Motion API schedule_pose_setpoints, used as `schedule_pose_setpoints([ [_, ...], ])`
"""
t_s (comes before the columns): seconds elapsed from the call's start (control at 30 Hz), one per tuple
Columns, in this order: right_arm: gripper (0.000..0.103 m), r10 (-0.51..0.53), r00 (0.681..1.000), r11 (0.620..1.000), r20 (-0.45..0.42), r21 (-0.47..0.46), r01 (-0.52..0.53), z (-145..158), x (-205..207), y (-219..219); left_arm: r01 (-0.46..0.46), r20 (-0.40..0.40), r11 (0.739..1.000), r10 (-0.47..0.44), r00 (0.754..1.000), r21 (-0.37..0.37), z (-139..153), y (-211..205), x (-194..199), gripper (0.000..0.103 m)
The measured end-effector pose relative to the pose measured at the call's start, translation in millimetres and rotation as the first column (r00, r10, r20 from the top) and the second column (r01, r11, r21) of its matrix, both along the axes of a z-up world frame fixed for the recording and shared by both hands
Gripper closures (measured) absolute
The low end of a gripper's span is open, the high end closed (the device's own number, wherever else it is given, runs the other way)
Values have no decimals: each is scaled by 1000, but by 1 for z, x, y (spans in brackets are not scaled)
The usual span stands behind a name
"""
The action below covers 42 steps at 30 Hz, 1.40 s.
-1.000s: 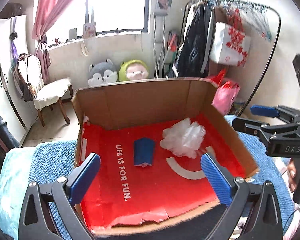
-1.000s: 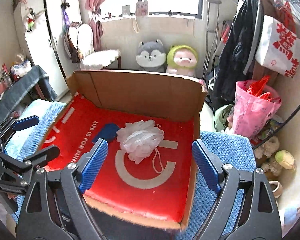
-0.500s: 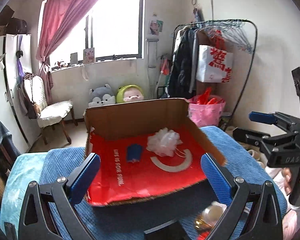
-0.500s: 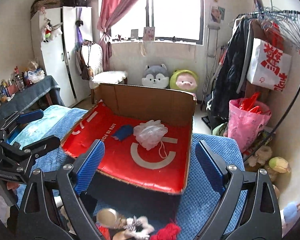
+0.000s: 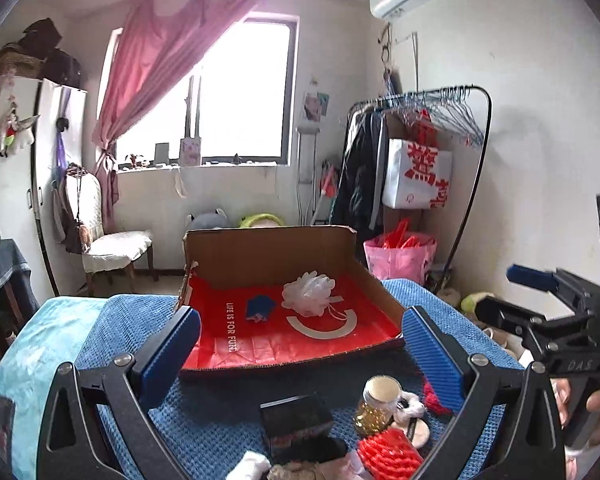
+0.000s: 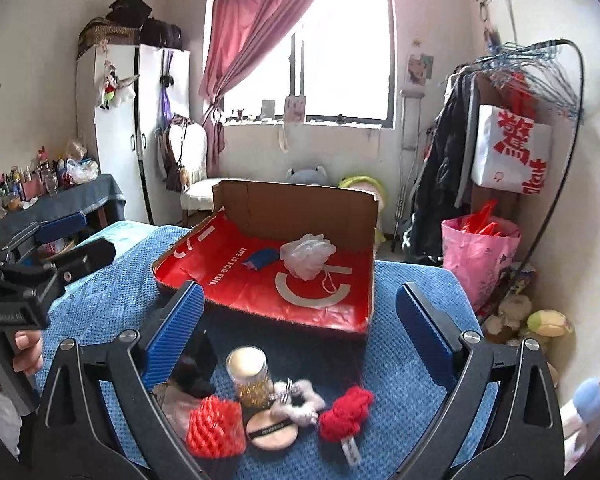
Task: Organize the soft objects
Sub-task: 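Withdraw both tools from the box back toward the remaining items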
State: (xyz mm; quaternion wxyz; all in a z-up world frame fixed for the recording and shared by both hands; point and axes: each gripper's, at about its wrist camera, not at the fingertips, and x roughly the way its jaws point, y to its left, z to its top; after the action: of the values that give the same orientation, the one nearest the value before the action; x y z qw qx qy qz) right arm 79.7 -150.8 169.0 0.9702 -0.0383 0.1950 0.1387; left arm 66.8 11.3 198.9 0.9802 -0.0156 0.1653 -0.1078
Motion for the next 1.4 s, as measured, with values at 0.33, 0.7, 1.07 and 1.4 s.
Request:
schedule_pose_setpoints([
  [0.33, 4, -1, 999, 999, 46, 45, -1, -36, -65, 9, 3, 33, 1000, -2, 999, -18, -29, 2, -48, 0],
  [0.7, 0, -40, 996, 998, 75, 47, 36, -74, -90, 14, -18, -20, 1000, 18, 1000, -16, -73, 0, -64, 0],
  [1.07, 0, -128, 992, 988, 15, 86, 126, -123, -82, -1, -54, -87, 998, 57, 995, 30, -118, -5, -61, 0],
  [1.4, 0, -151, 986, 986, -67, 67, 155, -157, -76, -3, -53, -175, 998, 60, 983, 45, -147, -8, -60, 0],
])
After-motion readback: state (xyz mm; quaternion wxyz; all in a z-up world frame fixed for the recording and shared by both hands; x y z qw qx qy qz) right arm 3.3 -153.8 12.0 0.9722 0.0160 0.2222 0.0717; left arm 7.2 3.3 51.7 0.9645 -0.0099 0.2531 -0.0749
